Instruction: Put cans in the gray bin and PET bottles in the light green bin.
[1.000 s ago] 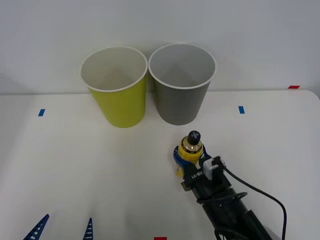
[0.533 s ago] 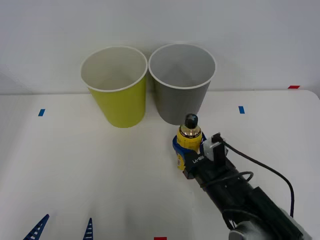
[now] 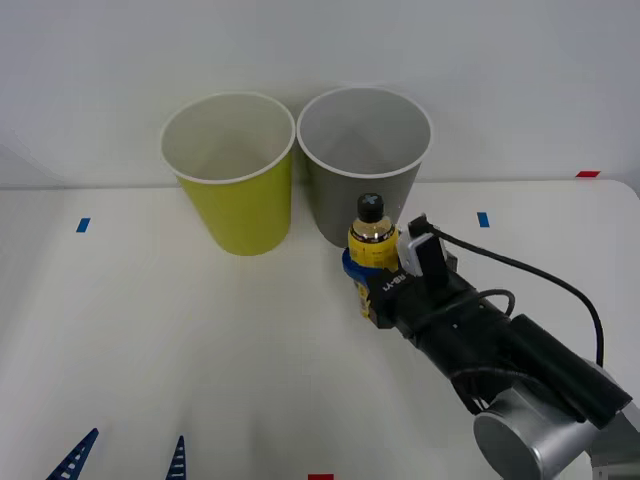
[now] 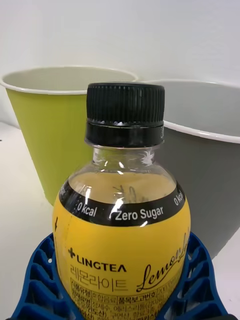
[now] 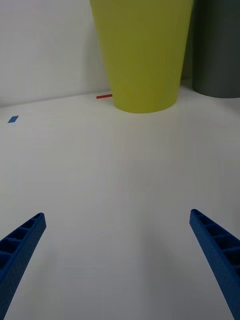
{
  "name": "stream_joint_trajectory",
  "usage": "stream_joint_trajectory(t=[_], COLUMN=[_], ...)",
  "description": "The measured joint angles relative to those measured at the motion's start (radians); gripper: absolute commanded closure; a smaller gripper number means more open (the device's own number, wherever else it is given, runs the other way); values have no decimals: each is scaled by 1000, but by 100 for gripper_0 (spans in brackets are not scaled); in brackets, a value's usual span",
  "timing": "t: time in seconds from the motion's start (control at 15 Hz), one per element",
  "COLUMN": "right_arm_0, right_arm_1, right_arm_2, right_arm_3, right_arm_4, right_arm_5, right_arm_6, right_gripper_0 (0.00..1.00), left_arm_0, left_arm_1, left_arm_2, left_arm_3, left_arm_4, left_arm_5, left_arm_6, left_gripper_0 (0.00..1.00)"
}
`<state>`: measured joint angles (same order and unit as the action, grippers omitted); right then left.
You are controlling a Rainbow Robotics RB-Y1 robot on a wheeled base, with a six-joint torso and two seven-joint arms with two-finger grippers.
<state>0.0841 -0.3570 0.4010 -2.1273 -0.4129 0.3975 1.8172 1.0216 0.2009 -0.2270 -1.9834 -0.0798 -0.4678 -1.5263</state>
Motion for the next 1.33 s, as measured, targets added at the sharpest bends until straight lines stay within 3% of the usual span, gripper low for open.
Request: stream_joint_trajectory(t=[0.4, 0.67, 0.8, 1.0, 1.33], right_arm_0=[-99, -184, -259, -342, -545], right_arm_1=[79, 128, 140, 140, 178], right_arm_2=[-55, -87, -91, -92, -56], right_arm_3=[-103, -233, -263, -261, -137], right_arm_4=[26, 37, 34, 36, 81], right_arm_5=[300, 595, 638, 645, 646], right_arm_6=[-30, -98, -159, -158, -184], right_gripper_0=[95, 95, 95, 96, 97], left_arm_0=[0, 0, 0, 0, 0], left_arm_1=[0, 0, 0, 0, 0], left_arm_2=[0, 0, 0, 0, 0], left_arm_3=[0, 0, 0, 0, 0], left_arm_4=[0, 0, 0, 0, 0], left_arm_5=[0, 0, 0, 0, 0], left_arm_6=[0, 0, 0, 0, 0], left_gripper_0=[0, 0, 0, 0, 0])
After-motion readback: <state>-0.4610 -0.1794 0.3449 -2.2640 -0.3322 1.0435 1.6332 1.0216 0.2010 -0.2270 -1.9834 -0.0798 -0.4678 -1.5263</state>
